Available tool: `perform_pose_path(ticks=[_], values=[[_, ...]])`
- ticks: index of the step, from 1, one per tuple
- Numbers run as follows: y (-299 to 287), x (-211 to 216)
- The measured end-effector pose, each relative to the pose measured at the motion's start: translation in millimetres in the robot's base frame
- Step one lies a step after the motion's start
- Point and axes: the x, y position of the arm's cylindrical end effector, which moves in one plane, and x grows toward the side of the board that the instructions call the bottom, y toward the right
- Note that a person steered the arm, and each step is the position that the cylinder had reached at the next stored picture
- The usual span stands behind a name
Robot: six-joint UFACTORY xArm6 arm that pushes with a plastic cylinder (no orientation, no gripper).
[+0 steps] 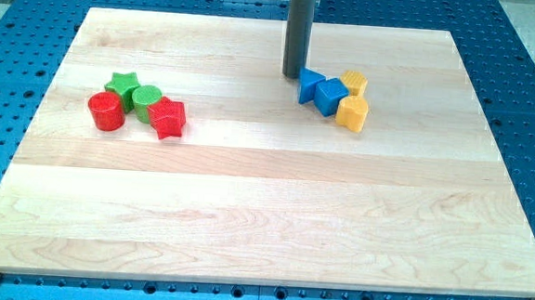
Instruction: Put hexagon top of cube
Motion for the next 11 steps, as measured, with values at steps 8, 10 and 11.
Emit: perform_pose_path(ticks=[8,10,11], values=[[104,41],[59,68],[12,51]])
